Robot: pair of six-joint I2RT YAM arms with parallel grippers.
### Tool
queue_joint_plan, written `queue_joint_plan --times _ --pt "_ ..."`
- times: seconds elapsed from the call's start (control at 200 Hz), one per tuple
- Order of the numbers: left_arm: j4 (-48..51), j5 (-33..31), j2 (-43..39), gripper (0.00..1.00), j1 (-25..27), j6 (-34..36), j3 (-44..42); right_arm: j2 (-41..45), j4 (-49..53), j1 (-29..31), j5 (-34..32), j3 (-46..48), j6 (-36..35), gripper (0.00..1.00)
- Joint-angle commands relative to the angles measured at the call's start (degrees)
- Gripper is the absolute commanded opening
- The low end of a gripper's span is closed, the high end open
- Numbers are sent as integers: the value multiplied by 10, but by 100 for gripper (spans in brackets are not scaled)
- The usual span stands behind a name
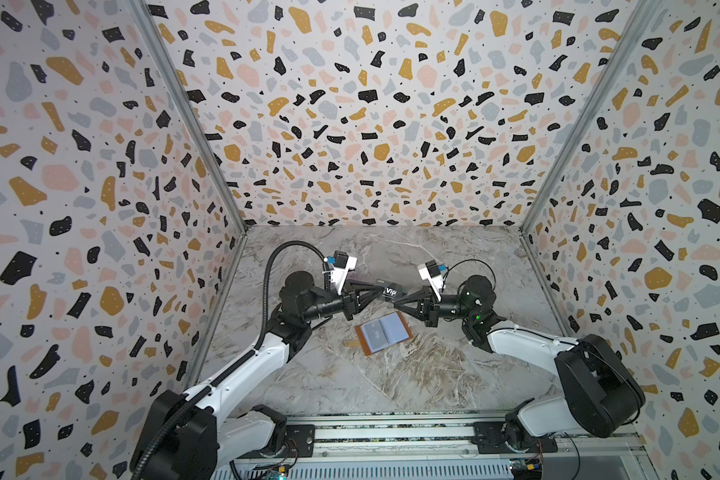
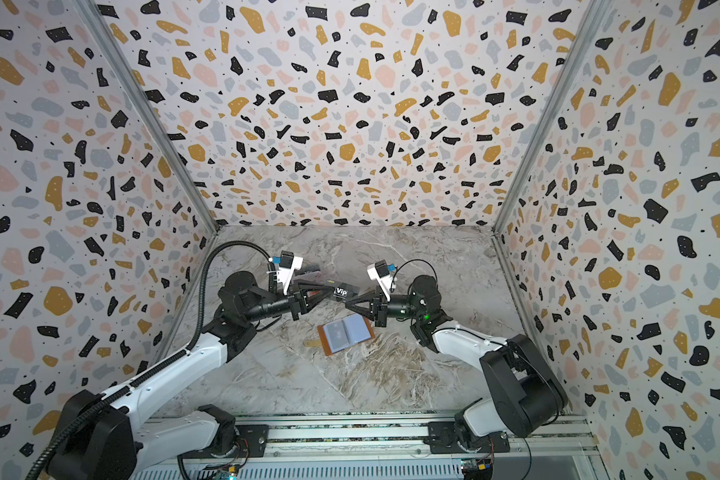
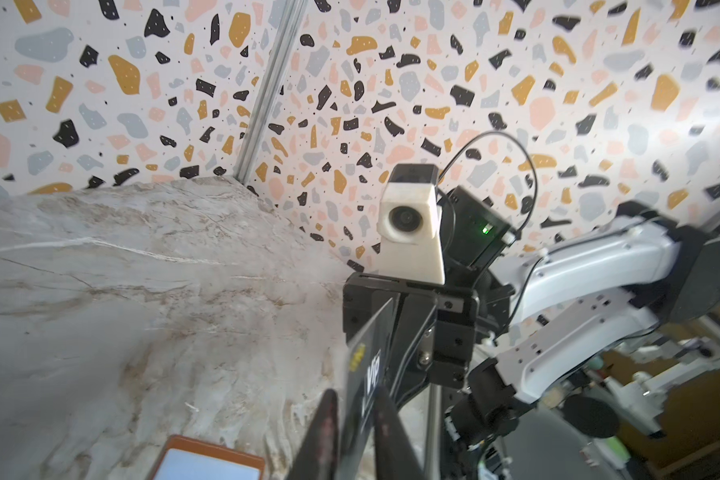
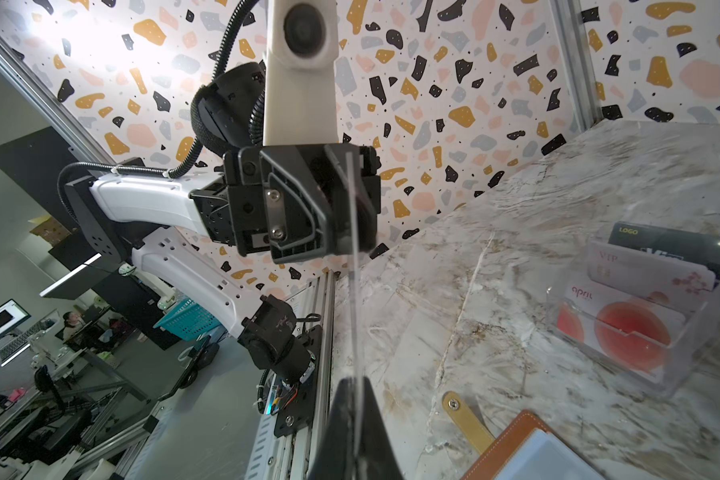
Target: Take the credit cards out of the card holder
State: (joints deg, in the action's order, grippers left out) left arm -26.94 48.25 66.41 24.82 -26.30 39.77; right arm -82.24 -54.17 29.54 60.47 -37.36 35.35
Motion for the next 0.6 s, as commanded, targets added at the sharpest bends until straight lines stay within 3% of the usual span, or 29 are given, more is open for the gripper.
queue_joint_plan --times 0.0,0.1,0.23,0.37,0.596 --pt "171 13 1 32 0 139 67 21 104 -12 34 -39 -66 0" --pt "352 4 17 38 0 284 139 38 346 -11 36 -87 -232 0" --pt "438 35 41 41 0 369 186 38 563 -10 42 -138 -376 0" --pt "498 77 69 41 0 435 212 33 646 3 45 -161 -433 0" --pt "593 82 91 38 0 513 243 -17 715 38 27 -217 -481 0"
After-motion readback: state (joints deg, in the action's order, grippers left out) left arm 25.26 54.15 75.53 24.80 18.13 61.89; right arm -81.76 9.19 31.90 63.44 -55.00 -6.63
